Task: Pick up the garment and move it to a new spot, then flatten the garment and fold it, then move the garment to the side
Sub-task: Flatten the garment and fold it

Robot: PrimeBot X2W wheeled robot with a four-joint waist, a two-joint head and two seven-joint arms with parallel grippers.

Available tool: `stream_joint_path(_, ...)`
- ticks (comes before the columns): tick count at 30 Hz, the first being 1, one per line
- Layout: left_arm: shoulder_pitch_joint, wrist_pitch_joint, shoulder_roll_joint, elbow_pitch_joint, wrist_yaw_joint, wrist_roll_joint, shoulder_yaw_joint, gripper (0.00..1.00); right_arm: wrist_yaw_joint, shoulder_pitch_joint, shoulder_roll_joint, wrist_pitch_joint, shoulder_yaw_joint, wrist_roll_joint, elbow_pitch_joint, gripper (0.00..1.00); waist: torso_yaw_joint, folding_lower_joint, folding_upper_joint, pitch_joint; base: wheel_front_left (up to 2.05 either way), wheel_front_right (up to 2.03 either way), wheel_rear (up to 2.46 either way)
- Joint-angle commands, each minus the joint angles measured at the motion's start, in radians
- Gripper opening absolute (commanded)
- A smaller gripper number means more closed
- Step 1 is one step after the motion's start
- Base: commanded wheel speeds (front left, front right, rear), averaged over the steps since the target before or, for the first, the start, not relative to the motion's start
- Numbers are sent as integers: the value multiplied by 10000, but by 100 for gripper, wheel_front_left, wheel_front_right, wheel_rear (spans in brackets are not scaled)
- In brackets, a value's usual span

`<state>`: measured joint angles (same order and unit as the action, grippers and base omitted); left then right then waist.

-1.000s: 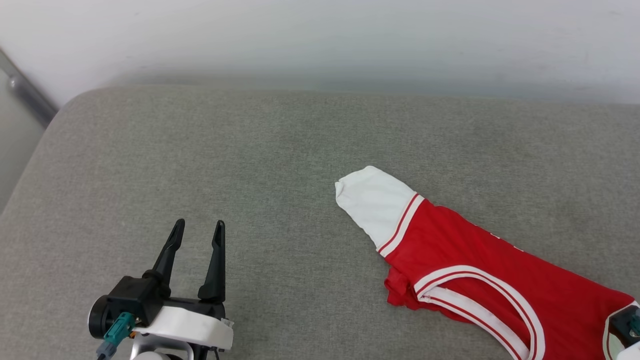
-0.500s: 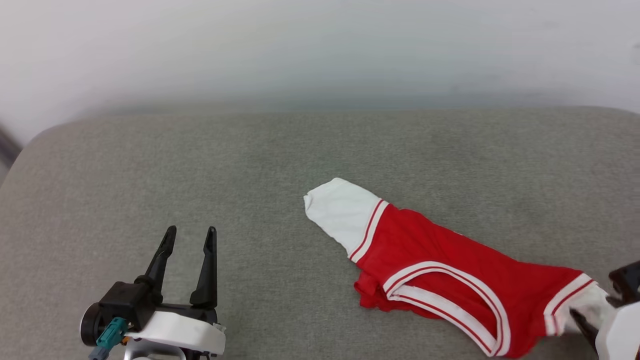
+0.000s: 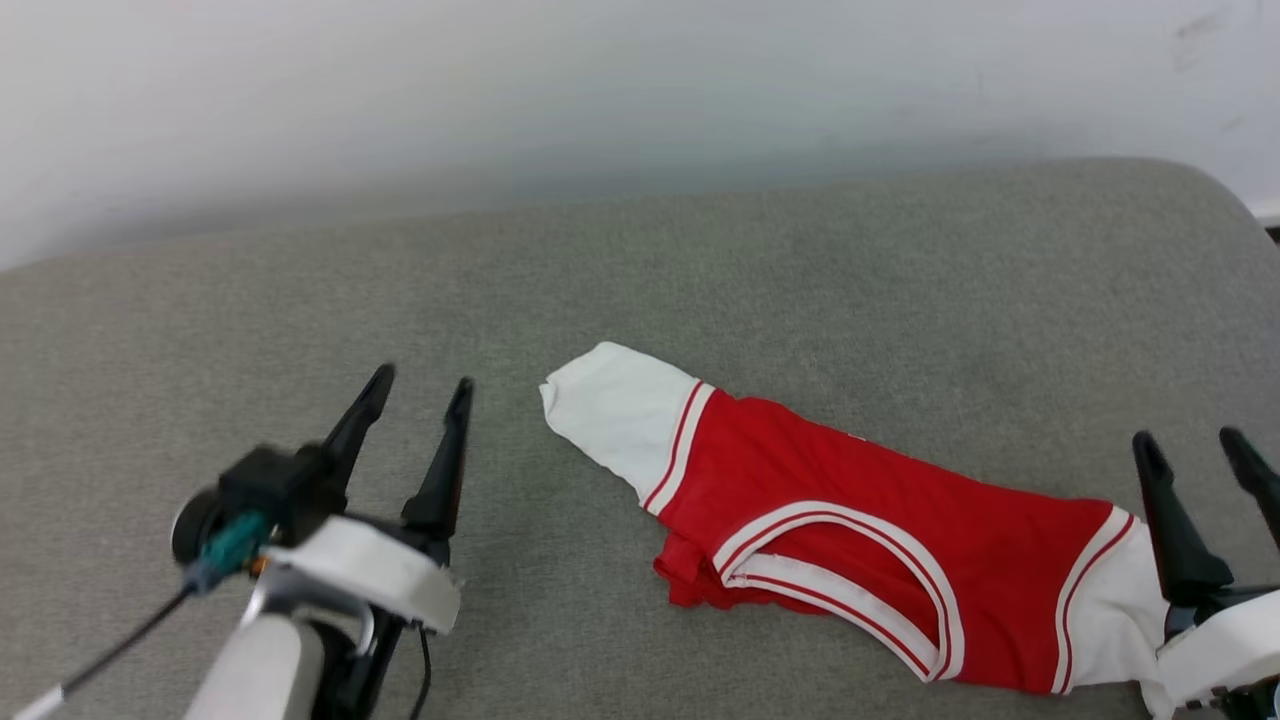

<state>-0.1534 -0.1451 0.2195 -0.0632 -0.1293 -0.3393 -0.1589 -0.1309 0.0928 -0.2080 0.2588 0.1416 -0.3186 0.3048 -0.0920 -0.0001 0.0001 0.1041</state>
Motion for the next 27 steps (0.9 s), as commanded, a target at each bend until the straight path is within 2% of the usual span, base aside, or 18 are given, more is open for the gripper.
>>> stream_joint_path(1,-439,440,311,106,-15,-179,-325,100,3,-168,257,-331,92,130,61,100,-219,1,-1,322,0,0,0)
stream_joint_path(4,-1528,2075,1124,155,-12,-822,-1162,100,5,-363,689,-978,242,375,62,100,-403,1,-1,693,0,0,0)
stream_joint_path(7,-2728,3969,1534,48,-14,-2160,-1732,100,3,-565,900,-1323,283,592,-15,100,-598,1,-1,1040,0,0,0)
stream_joint_path(11,-4142,6784,2322,-336,-13,-3131,-2556,100,3,-744,1137,-1600,275,820,-114,100,-913,1,-1,1436,0,0,0)
stream_joint_path(16,-5454,9078,3193,-881,-14,-3286,-3698,100,3,-945,1327,-1877,111,1049,-313,100,-1369,1,-1,1947,0,0,0)
stream_joint_path(21,-6005,10208,3568,-1665,-14,-3732,-4228,100,3,-976,1469,-2150,-97,1023,-691,100,-1759,1,-1,2378,0,0,0)
stream_joint_path(27,-6195,10319,3628,-2607,10,-3630,-4360,100,3,-1087,1557,-2438,-284,1056,-1108,100,-2022,1,-1,2765,0,0,0)
